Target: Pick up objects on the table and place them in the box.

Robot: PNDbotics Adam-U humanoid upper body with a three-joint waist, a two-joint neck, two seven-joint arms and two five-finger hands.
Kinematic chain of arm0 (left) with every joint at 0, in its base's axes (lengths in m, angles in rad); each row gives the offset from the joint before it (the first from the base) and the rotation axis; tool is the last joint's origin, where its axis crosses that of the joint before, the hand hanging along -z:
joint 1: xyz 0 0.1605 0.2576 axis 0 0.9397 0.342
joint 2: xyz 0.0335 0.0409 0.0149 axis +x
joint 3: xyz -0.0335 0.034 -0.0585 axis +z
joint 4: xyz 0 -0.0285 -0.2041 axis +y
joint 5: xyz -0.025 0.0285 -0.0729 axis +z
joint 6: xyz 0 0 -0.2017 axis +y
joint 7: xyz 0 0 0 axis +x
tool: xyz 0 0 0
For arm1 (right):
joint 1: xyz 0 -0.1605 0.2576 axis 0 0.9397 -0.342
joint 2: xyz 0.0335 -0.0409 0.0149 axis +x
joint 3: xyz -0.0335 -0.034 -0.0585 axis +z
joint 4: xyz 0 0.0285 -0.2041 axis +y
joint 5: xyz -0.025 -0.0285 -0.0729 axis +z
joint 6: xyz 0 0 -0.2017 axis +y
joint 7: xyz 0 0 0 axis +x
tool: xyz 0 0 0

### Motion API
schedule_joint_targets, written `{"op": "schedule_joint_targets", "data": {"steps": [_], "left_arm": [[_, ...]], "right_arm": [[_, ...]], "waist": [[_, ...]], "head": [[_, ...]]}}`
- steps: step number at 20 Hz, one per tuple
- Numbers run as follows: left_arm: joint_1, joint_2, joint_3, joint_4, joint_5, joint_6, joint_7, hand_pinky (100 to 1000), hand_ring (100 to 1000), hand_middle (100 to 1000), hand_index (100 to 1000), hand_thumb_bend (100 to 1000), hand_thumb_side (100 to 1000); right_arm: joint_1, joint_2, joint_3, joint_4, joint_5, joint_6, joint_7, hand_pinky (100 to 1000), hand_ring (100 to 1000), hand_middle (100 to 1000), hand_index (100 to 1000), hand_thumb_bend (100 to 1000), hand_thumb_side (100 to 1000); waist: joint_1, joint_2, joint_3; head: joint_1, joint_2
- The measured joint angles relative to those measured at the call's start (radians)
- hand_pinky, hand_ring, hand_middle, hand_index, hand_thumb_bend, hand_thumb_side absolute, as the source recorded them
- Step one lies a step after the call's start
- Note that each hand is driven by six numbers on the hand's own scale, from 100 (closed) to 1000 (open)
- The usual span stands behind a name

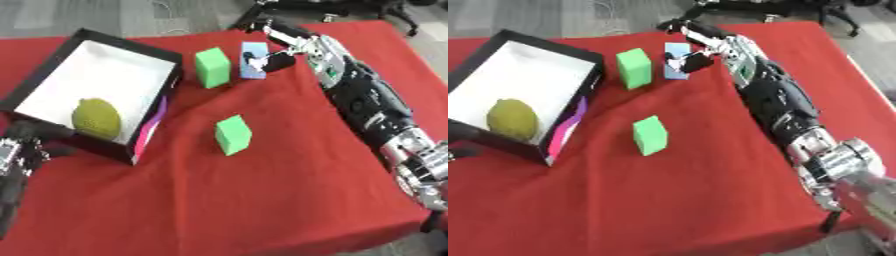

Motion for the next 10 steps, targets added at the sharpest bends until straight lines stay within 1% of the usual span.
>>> {"op": "schedule_joint_targets", "data": {"steps": [1,7,9,10], "left_arm": [[0.0,0.0,0.0,0.0,0.0,0.0,0.0,743,813,658,709,100,904],[0.0,0.003,0.0,0.0,0.0,0.0,0.0,743,814,658,708,100,905],[0.0,0.003,0.0,0.0,0.0,0.0,0.0,743,814,658,708,100,905],[0.0,0.003,0.0,0.0,0.0,0.0,0.0,743,814,658,708,100,905]], "right_arm": [[0.0,0.0,0.0,0.008,0.008,0.002,-0.005,1000,913,909,976,100,434],[0.004,0.0,-0.005,0.039,0.04,0.008,-0.02,1000,906,897,975,100,483],[0.004,0.001,-0.005,0.043,0.049,0.008,-0.02,1000,892,864,970,100,464],[0.004,0.001,-0.005,0.043,0.053,0.009,-0.02,1000,883,844,968,100,424]], "waist": [[0.001,0.0,0.0],[0.004,0.0,0.0],[0.004,0.0,0.0],[0.004,0.0,0.0]], "head": [[0.0,0.0],[-0.001,0.0],[-0.001,0.0],[-0.001,0.0]]}}
